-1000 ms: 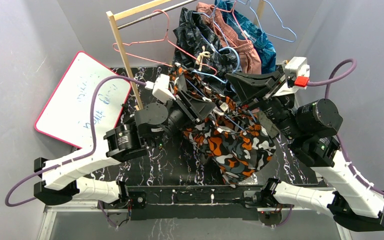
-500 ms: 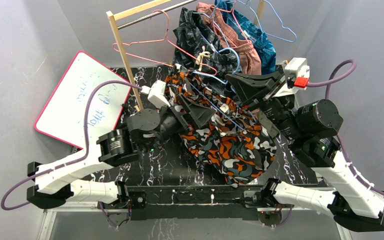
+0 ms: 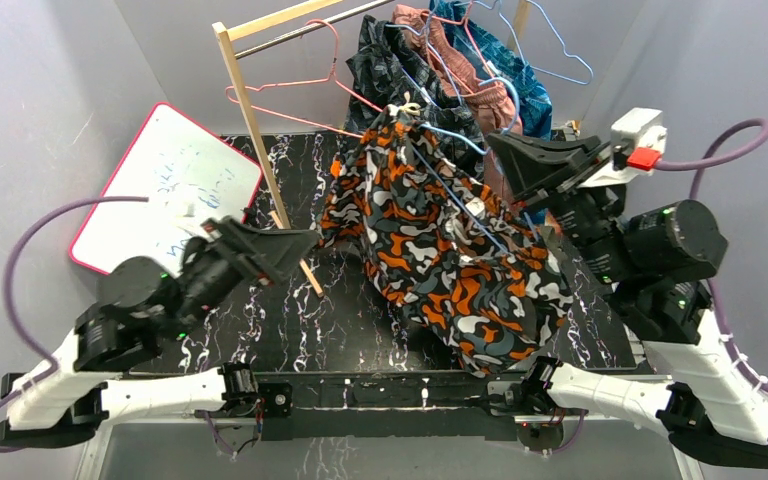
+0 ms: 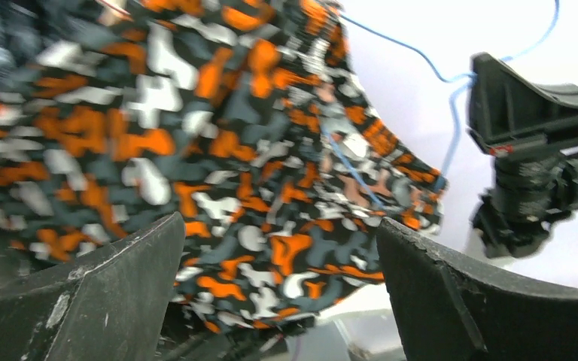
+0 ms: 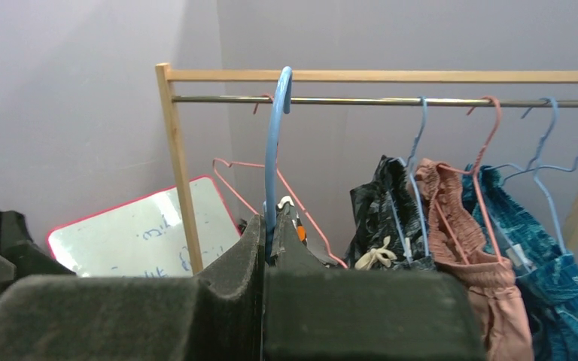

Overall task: Place the shorts on the hanger
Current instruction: Hang the shorts on the hanger.

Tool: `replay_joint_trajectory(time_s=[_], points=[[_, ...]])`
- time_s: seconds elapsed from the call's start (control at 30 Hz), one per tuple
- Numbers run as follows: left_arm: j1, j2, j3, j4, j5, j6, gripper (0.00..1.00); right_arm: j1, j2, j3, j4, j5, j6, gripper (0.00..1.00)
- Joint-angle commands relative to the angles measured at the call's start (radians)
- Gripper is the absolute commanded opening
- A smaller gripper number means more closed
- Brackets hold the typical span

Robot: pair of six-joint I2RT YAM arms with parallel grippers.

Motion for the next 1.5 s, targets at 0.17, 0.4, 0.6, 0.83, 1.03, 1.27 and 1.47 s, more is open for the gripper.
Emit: replay_joint_trajectory(time_s=[0.17,0.4,0.6,0.83,1.03,1.27,1.47], points=[[0.0,-0.246,-0.137,-0.157,-0.468,0.184,0.98,-0.001,0.003,0.172,-0.178,0.137,-0.031,0.0],[0.0,-0.261,-0.164,-0.077,-0.508,0.352,0.98,-0.001,0.053,0.255,-0.3,-0.001,0.011,0.0],[0.0,-0.231,-0.133,0.192,-0.275,0.665,0.98,-0.001,0.091,0.245,-0.314,-0.114,0.044,0.0],[0.0,-0.03,0.017,0.292,0.283,1.017,0.98,-0.002,0.097,0.234,-0.298,-0.233,0.069,0.0],[0.001,0.282,0.185,0.256,0.59,1.298,0.98,-0.002,0.03,0.169,-0.263,-0.362,0.107,0.0],[0.0,0.448,0.213,0.361,0.591,1.438,0.86,-0.001,-0.008,0.101,-0.221,-0.491,0.11,0.0],[0.0,0.469,0.193,0.366,0.592,1.458,0.44,-0.001,-0.025,0.07,-0.187,-0.505,0.11,0.0]])
